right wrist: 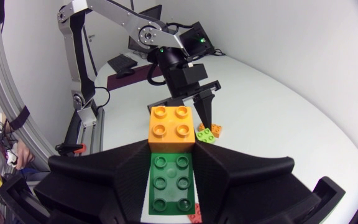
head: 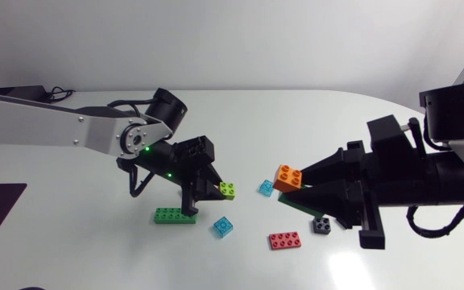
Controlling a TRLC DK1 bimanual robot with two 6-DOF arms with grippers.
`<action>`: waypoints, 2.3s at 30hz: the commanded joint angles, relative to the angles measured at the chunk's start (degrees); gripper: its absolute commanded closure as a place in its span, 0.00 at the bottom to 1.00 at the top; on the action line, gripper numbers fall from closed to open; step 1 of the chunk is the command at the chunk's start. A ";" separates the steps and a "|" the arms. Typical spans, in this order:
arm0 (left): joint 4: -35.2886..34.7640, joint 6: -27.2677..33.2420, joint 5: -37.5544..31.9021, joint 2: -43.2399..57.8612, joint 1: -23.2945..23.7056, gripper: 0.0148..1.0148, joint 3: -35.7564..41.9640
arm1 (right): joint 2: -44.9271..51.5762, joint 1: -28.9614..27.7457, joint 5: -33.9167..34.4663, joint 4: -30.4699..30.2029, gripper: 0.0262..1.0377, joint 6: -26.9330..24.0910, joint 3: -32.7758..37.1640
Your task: Separate the duplo bricks
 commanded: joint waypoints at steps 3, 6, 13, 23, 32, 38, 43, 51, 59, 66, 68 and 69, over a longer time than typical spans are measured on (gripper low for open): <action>2.95 -1.55 -1.34 2.34 4.04 0.73 2.36 | -2.23 -0.58 0.03 -1.09 0.73 0.49 -2.64; 3.66 -1.72 -1.34 1.73 9.22 0.73 2.36 | -3.11 -1.02 0.03 -1.88 0.73 -0.39 -3.69; 7.17 1.26 -1.42 1.47 21.00 0.73 -1.42 | -3.20 -1.29 -0.06 -2.50 0.73 -1.18 -3.60; 12.36 3.02 -1.42 5.77 28.12 0.72 -7.84 | -3.20 -0.41 0.56 -2.50 0.73 -0.74 -3.60; 16.49 2.93 -2.04 8.85 26.80 0.72 -13.02 | -4.17 0.12 1.18 -3.29 0.73 -0.30 -3.43; 17.01 3.02 -2.04 9.02 26.62 0.60 -14.34 | -4.34 0.12 1.26 -3.29 0.73 -0.30 -3.69; 17.01 3.02 -2.04 6.92 26.80 0.34 -15.05 | -4.34 0.38 1.26 -3.11 0.73 -0.21 -3.78; 16.49 1.18 -1.95 0.94 26.19 0.12 -14.78 | -4.69 1.00 2.05 -3.02 0.73 -0.21 -3.95; 9.63 -4.19 0.42 -12.42 19.68 0.11 -11.97 | -4.34 2.32 3.37 -2.41 0.73 -0.91 -5.18; -3.73 -5.50 7.89 -17.78 9.66 0.11 -5.64 | -3.29 3.63 3.46 -1.35 0.73 -1.53 -6.15; -7.16 -5.50 10.27 -17.78 7.38 0.11 -3.27 | -2.76 4.34 3.90 -1.00 0.73 -1.53 -6.24; -8.65 -5.50 11.58 -17.52 6.41 0.11 -2.13 | -2.50 4.86 4.34 -0.91 0.73 -1.62 -6.15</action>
